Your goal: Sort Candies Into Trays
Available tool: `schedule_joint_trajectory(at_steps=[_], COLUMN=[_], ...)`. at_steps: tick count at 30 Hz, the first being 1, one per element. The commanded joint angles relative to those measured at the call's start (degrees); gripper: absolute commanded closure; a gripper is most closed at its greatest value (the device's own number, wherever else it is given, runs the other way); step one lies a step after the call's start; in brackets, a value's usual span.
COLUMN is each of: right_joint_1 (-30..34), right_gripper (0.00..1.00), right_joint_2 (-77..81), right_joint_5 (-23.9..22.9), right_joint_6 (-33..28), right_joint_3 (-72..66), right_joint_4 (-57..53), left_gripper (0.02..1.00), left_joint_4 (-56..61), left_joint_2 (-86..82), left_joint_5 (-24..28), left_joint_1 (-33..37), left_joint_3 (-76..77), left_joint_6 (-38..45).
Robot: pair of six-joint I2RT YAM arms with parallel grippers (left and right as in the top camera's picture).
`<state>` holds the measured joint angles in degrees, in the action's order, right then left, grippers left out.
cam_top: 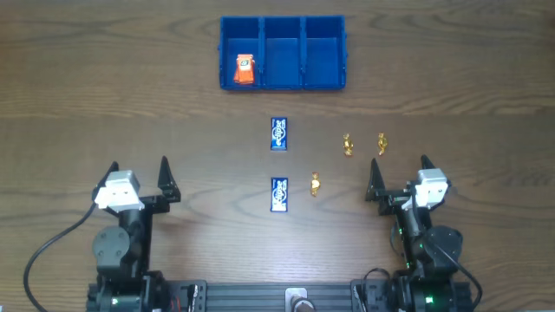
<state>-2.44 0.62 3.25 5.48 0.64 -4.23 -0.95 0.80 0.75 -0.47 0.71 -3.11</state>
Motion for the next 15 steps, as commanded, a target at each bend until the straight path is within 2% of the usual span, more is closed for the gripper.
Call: schedule_joint_trajectory(at_steps=[1,15], right_joint_1=[0.0,0.0], right_gripper=[0.003,0.003], right_joint_2=[-0.3,-0.3], right_joint_5=[0.3,-0.3], right_joint_6=[0.5,0.5], right_joint_3=[-0.2,-0.2], right_joint_4=[-0.2,0.6], left_gripper=[0.02,0.02], left_joint_4=[-3.6,-3.7], left_joint_2=[0.0,0.0], left_joint_5=[0.6,0.6], left_joint_1=[0.2,0.2], left_joint_3=[-0.3,-0.3], left_joint_6=[0.4,0.4])
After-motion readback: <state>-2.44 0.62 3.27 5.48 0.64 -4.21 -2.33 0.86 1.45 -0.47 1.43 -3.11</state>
